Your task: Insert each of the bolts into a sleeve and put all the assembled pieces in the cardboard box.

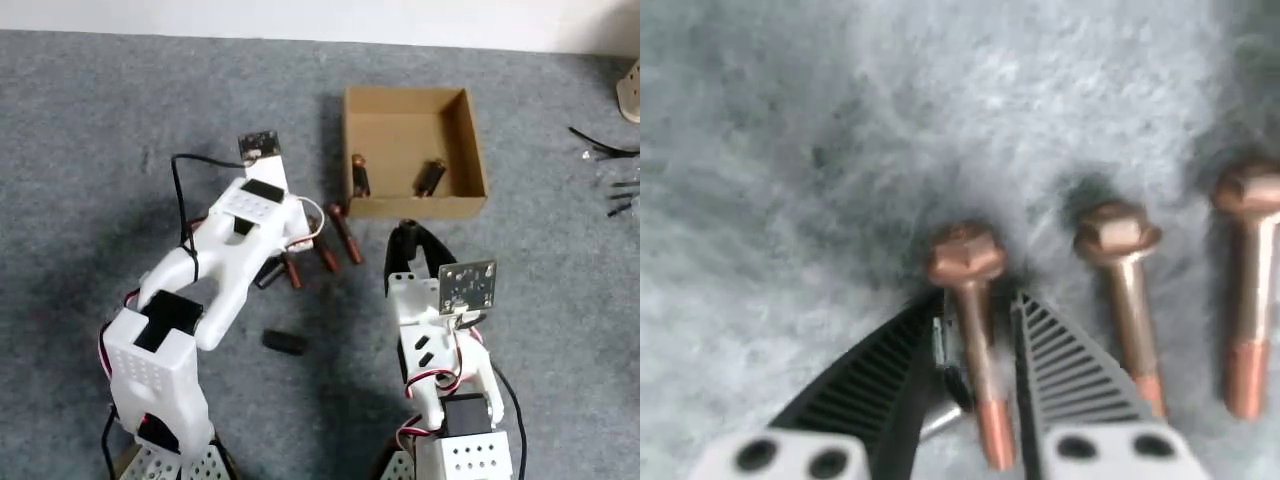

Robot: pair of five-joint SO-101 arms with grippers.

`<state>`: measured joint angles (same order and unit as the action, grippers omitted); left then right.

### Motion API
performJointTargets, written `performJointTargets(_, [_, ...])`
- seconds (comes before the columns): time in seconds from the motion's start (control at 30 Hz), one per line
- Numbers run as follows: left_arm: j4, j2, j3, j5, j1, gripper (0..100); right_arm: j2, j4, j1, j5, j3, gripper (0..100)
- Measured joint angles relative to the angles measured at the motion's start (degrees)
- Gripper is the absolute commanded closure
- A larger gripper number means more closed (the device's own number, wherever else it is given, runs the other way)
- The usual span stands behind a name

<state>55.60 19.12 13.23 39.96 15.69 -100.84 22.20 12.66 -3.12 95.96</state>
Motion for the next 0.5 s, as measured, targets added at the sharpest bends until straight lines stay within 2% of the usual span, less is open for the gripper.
performJointTargets(0.2, [3.5, 0.4, -1.6, -0.2, 0.7, 89, 0.0, 0.0, 0.0, -0.1, 0.0, 99.4])
performJointTargets(0.5, [3.7, 0.4, -1.6, -0.2, 1.1, 90, 0.0, 0.0, 0.0, -0.1, 0.0, 99.4])
